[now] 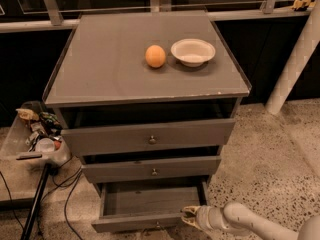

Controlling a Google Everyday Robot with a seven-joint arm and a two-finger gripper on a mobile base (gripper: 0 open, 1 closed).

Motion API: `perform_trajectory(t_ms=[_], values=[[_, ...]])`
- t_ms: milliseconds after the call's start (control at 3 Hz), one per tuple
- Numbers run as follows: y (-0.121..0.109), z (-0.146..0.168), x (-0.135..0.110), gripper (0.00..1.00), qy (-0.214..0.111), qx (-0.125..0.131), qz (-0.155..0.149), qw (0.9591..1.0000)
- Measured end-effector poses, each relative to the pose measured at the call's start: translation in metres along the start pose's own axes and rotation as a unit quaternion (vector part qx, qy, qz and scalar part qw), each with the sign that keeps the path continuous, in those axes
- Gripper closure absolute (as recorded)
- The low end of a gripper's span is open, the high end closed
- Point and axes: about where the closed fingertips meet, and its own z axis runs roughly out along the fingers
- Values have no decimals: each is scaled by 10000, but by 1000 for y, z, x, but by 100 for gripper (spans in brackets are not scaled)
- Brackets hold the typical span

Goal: Open bottom drawer

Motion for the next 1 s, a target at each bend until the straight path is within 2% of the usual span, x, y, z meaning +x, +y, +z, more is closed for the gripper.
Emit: perform_trajectory(t_ms=[667, 1000], values=[[0, 0, 0, 15, 0, 0, 0, 10000], [0, 0, 0, 0, 0, -1, 0, 10000]])
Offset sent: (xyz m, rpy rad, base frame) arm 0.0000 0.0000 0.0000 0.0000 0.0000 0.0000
